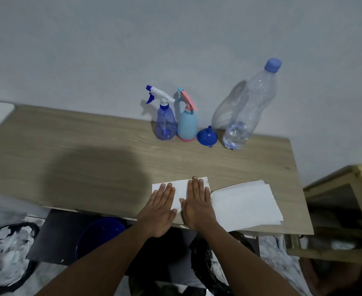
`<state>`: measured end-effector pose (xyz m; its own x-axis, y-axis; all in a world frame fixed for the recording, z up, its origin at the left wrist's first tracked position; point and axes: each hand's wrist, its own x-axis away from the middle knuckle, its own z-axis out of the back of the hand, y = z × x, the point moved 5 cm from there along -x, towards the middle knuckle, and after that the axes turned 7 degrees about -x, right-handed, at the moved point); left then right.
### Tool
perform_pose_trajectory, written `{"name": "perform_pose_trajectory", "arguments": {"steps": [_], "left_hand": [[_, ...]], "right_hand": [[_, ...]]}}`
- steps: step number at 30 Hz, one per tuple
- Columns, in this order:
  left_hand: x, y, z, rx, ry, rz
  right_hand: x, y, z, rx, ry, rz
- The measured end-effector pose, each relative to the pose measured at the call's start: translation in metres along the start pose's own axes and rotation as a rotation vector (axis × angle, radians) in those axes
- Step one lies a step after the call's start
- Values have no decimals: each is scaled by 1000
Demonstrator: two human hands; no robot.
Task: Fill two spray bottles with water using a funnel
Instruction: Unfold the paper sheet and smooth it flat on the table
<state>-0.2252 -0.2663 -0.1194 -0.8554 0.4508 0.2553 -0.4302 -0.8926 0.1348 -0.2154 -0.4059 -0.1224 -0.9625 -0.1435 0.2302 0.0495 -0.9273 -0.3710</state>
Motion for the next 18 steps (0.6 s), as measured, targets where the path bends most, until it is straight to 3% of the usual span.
{"name": "perform_pose_trajectory", "arguments": {"steps": [5, 18], "left_hand": [[22, -10, -8, -80, -12, -3], [54, -87, -7, -87, 19, -80]], "right_hand": [[20, -9, -11, 53, 27, -83], [16, -86, -42, 102, 50, -67]]}}
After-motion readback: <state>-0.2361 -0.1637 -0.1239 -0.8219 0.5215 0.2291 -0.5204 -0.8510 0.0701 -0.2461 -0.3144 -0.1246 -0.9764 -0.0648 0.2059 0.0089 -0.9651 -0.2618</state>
